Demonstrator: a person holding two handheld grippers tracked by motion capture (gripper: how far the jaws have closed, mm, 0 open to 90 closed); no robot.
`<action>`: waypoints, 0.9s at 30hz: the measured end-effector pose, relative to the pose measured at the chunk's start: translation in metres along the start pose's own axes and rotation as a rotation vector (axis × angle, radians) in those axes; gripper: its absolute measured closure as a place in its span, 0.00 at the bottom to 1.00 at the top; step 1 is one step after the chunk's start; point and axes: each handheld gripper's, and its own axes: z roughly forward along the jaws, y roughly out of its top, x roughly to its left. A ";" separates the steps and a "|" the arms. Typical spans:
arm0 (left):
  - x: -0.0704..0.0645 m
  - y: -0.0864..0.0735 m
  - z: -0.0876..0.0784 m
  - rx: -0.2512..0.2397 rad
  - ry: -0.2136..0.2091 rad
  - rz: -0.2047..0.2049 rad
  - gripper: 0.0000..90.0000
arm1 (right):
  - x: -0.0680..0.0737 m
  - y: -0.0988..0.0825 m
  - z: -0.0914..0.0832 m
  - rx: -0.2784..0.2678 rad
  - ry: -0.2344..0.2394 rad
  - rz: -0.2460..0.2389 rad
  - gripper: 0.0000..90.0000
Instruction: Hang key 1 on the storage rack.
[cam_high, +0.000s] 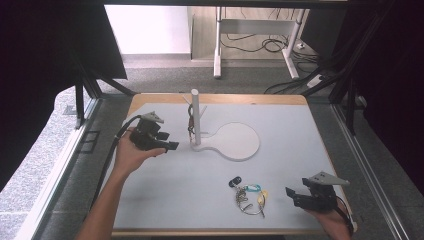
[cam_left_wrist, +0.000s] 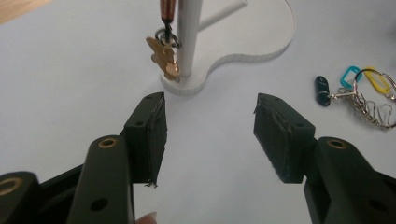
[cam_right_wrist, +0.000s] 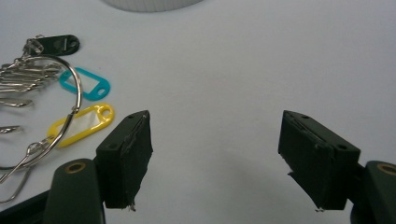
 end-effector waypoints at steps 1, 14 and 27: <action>-0.002 -0.005 0.001 -0.003 -0.002 -0.003 0.50 | 0.001 0.000 0.000 0.001 0.003 -0.009 0.29; -0.033 -0.059 0.016 -0.030 -0.049 -0.013 0.48 | 0.006 0.000 0.003 0.005 0.029 -0.019 0.29; -0.039 -0.086 0.027 -0.015 -0.065 -0.042 0.48 | 0.008 0.003 0.001 -0.010 0.018 -0.053 0.33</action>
